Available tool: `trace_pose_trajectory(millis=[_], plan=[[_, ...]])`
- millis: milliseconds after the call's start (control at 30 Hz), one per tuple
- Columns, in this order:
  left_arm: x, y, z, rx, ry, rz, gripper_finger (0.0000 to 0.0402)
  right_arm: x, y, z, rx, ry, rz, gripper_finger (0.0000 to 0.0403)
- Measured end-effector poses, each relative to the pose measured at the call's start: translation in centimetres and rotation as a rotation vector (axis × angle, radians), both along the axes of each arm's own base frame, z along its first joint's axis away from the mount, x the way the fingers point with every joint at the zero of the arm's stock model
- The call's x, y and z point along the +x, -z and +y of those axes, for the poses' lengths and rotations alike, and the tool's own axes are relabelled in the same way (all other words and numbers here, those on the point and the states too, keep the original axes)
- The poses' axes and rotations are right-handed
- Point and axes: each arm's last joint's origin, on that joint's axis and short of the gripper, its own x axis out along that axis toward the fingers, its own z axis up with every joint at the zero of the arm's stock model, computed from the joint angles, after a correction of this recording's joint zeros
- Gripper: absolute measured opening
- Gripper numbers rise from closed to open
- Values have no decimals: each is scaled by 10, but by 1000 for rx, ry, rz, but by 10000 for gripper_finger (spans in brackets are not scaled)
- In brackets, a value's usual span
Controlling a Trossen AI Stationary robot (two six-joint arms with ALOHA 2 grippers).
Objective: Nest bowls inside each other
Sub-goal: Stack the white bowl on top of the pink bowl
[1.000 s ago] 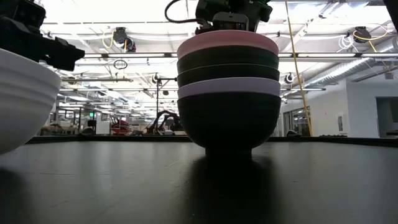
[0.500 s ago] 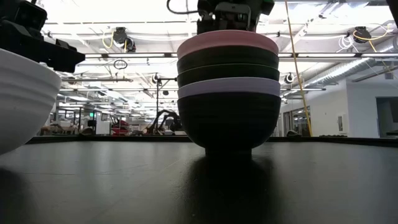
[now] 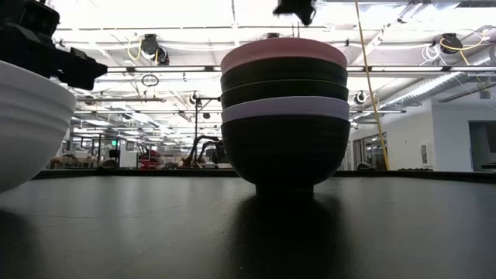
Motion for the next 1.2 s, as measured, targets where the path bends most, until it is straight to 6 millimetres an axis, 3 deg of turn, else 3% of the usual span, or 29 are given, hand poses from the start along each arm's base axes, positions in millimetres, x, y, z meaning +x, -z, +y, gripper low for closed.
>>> trace_pose_trajectory(millis=[100, 400, 600, 867, 1200], plan=[[0, -3, 0, -19, 6, -26, 234, -26, 10, 8, 12, -12, -174, 169], [0, -6, -4, 39, 127, -74, 234, -112, 100, 18, 92, 41, -260, 169], [0, -9, -4, 13, 137, -98, 234, -155, 141, 17, 156, 116, -412, 169], [-1, -11, -5, -9, 163, -121, 234, -176, 177, 16, 206, 121, -502, 169], [-1, -11, -4, -18, 150, -113, 234, -180, 191, 16, 181, 121, -420, 169]])
